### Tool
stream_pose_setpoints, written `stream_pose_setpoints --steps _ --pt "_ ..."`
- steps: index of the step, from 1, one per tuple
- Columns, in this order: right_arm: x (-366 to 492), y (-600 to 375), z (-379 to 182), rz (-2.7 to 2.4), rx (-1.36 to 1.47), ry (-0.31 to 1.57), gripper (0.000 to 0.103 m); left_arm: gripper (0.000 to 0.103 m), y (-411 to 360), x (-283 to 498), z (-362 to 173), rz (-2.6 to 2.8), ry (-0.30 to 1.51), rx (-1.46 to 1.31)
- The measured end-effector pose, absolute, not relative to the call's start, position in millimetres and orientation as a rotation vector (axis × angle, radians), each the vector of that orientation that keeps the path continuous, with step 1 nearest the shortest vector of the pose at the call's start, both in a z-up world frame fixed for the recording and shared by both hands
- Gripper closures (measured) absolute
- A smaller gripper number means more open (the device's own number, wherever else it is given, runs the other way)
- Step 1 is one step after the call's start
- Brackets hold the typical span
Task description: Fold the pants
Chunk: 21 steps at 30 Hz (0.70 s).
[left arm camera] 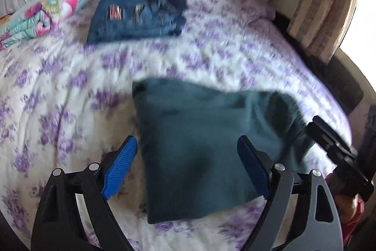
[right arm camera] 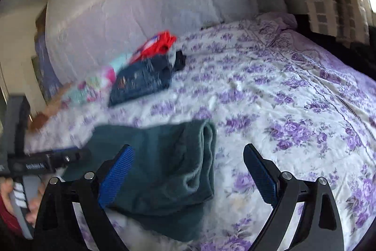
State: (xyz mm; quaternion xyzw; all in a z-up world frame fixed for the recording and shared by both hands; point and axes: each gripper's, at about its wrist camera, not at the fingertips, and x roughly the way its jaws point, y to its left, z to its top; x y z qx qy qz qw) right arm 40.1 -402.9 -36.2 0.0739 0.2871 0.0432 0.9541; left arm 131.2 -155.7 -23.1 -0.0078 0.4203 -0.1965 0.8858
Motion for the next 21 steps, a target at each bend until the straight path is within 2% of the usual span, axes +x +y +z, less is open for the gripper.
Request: stream_pose_setpoints --steps 2,3,6,11,13,15,17,21 --pt "50.2 -395.1 -57.2 0.057 0.029 0.720 0.008 0.014 -166.6 125.4 -44.0 -0.380 0.882 0.127" --pt "53.3 -402.2 -67.6 0.082 0.058 0.781 0.008 0.004 -165.2 124.2 -52.1 -0.372 0.866 0.141" --pt "47.4 -416.7 -59.5 0.064 0.118 0.759 0.008 0.004 -148.9 129.5 -47.2 -0.380 0.908 0.029" --pt "30.6 -404.6 -26.5 0.063 0.085 0.595 0.005 0.005 -147.0 115.2 -26.8 -0.311 0.797 0.056" --pt "42.0 -394.6 -32.0 0.061 0.013 0.651 0.004 0.005 -154.7 117.7 -29.3 -0.320 0.806 0.107" --pt "60.8 -387.4 -56.4 0.026 -0.087 0.787 0.004 0.004 -157.0 121.8 -43.4 -0.312 0.836 0.121" --pt "61.8 -397.0 -64.0 0.052 -0.005 0.799 0.004 0.004 -153.3 124.7 -48.4 -0.322 0.849 0.084" --pt "56.4 -425.4 -45.3 0.201 0.259 0.738 0.003 0.005 -149.3 125.6 -44.7 -0.359 0.858 0.048"
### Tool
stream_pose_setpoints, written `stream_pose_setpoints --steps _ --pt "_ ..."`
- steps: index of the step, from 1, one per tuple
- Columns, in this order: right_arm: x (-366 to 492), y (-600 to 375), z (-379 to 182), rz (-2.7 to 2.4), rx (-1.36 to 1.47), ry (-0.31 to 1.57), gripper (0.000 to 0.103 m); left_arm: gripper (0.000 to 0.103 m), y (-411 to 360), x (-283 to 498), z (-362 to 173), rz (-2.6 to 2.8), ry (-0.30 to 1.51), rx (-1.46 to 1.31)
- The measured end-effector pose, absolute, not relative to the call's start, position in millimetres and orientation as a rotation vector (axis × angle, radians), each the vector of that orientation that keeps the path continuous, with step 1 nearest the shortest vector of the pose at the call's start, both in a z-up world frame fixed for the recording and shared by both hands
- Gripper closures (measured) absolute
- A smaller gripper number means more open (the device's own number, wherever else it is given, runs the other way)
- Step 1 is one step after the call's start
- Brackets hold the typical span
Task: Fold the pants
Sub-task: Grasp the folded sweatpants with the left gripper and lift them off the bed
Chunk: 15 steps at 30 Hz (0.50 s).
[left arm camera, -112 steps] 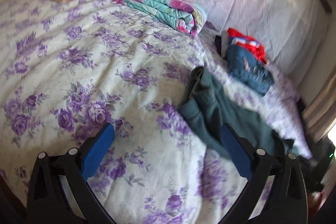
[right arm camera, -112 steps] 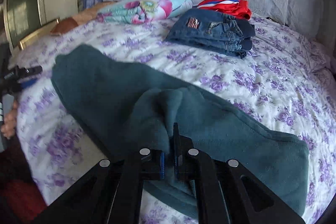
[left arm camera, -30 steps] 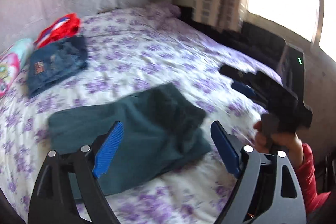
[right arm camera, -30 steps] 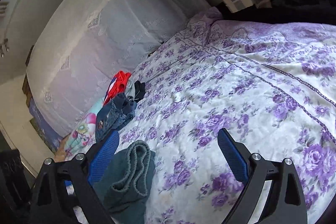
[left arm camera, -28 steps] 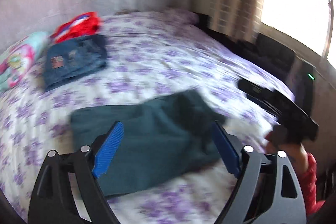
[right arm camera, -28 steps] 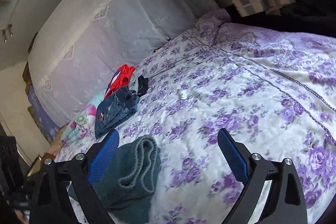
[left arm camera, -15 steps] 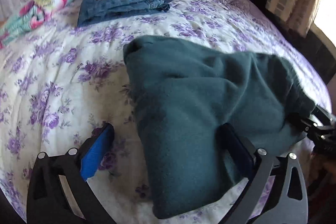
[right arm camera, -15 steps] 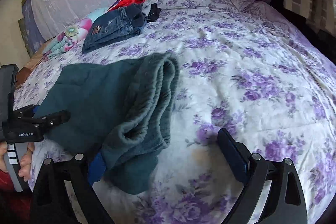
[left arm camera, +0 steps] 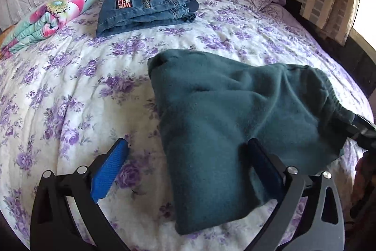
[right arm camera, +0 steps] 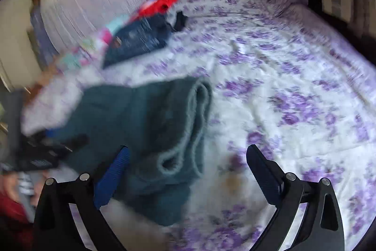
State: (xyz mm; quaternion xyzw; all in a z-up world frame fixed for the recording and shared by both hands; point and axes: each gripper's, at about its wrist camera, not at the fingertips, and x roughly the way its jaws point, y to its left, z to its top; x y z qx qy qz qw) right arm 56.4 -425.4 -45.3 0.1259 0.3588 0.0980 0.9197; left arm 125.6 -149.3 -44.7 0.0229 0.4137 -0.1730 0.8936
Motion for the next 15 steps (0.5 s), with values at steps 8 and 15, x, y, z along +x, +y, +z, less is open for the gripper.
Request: stream_pose_setpoints --steps 8,15 --pt "96.7 -468.8 -61.4 0.407 0.678 0.853 0.003 0.005 -147.8 129.9 -41.4 -0.489 0.891 -0.063" --pt "131.5 -448.3 -64.8 0.406 0.541 0.925 0.003 0.005 -171.7 123.9 -43.9 -0.490 0.854 0.070"
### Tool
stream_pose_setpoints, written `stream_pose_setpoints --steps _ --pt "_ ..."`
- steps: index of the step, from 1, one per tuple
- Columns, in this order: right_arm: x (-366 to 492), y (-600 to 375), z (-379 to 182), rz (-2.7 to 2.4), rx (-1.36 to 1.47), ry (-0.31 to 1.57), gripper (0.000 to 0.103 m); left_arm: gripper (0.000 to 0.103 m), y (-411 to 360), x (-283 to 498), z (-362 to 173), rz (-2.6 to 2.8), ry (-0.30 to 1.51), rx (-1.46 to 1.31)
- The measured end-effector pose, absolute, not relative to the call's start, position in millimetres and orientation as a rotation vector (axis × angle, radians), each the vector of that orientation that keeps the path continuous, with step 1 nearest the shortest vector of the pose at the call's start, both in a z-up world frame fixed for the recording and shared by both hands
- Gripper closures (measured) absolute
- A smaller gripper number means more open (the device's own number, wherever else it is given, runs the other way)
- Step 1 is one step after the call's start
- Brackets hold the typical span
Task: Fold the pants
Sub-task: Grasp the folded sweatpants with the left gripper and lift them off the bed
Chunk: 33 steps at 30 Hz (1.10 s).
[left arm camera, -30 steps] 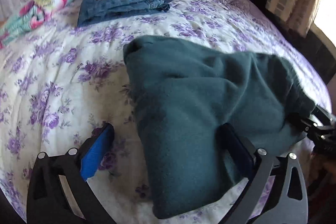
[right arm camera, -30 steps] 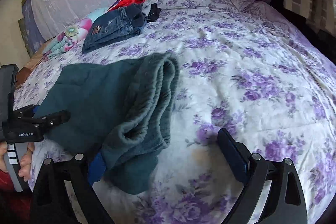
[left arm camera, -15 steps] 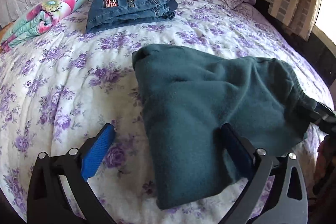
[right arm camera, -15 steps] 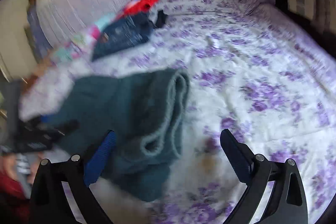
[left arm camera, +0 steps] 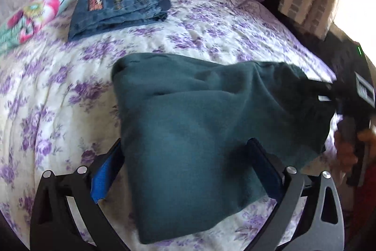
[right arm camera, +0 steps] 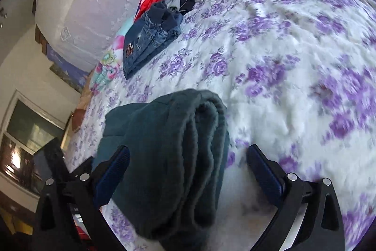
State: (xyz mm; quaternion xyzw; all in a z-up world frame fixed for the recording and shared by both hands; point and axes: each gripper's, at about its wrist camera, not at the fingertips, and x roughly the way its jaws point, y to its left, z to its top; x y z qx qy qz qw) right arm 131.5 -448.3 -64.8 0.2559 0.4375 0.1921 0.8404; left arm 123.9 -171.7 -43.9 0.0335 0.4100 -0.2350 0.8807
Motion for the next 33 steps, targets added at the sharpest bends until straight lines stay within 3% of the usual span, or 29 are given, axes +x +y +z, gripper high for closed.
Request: stream_pose_setpoints --steps 11,18,21,23,24,25,26,28,33 --pt "138.3 -438.2 -68.7 0.450 0.459 0.888 0.004 0.010 -171.5 120.8 -43.5 -0.508 0.830 0.084" --pt "129.0 -446.7 -69.0 0.458 0.489 0.880 0.014 0.021 -174.4 115.7 -42.1 -0.515 0.809 0.110" --pt "129.0 -446.8 -69.7 0.454 0.498 0.876 0.024 0.028 -175.1 114.3 -41.0 -0.516 0.802 0.115" --pt "128.8 -446.6 -71.1 0.457 0.519 0.877 0.045 0.038 -175.8 112.1 -38.8 -0.527 0.792 0.123" --pt "128.9 -446.6 -72.5 0.457 0.531 0.878 0.053 0.046 -176.5 110.9 -37.6 -0.531 0.787 0.129" --pt "128.8 -446.5 -74.1 0.457 0.541 0.882 0.069 0.057 -177.2 109.2 -36.1 -0.537 0.780 0.135" --pt "128.3 -446.9 -76.2 0.460 0.555 0.884 0.076 0.063 -177.2 108.1 -34.6 -0.541 0.773 0.139" --pt "124.5 -446.7 -74.6 0.456 0.564 0.865 0.080 0.080 -171.7 109.0 -29.2 -0.549 0.758 0.120" --pt "113.3 -431.3 -37.5 0.501 0.500 0.774 0.081 0.085 -151.9 121.5 -13.5 -0.633 0.767 -0.008"
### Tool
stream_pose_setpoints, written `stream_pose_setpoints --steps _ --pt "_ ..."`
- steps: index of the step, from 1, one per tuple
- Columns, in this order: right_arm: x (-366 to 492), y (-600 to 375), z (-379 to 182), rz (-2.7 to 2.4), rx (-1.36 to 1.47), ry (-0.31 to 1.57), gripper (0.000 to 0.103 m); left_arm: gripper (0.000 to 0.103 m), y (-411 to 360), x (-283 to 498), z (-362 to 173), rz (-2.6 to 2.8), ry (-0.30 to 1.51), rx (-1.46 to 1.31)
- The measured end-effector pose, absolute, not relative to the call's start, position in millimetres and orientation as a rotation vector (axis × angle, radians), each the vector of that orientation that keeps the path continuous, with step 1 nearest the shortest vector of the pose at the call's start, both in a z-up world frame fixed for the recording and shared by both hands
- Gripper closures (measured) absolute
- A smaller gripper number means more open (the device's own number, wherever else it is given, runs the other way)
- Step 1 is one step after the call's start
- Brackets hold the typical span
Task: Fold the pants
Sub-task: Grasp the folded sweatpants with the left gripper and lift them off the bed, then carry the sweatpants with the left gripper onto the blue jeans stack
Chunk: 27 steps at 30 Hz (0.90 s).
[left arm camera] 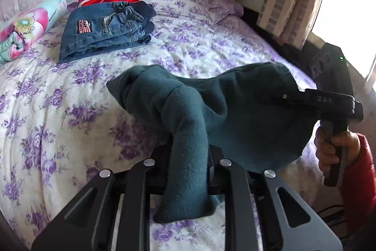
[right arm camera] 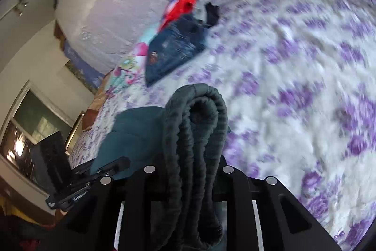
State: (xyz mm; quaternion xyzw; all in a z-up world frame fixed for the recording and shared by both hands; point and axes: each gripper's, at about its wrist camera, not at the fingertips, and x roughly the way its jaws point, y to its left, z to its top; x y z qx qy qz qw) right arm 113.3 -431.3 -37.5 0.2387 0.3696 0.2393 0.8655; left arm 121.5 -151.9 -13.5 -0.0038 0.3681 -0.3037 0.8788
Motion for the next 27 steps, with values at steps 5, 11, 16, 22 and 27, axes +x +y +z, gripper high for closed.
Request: stream_pose_setpoints --steps 5,11,16,22,27 --pt "111.5 -411.0 4.8 0.557 0.447 0.703 0.082 0.086 -138.1 134.1 -13.5 -0.691 0.793 -0.122" --pt "160.9 -387.1 48.6 0.629 0.413 0.658 0.082 0.087 -105.9 174.3 26.5 -0.649 0.732 -0.160" --pt "260.2 -361.3 78.5 0.662 0.434 0.616 0.082 0.087 -83.4 252.3 78.9 -0.514 0.625 -0.086" --pt "369.6 -343.6 97.6 0.674 0.483 0.591 0.082 0.087 -75.8 340.7 110.7 -0.413 0.560 -0.052" --pt "414.3 -341.8 99.1 0.668 0.512 0.555 0.082 0.087 -71.6 382.4 111.1 -0.399 0.553 -0.094"
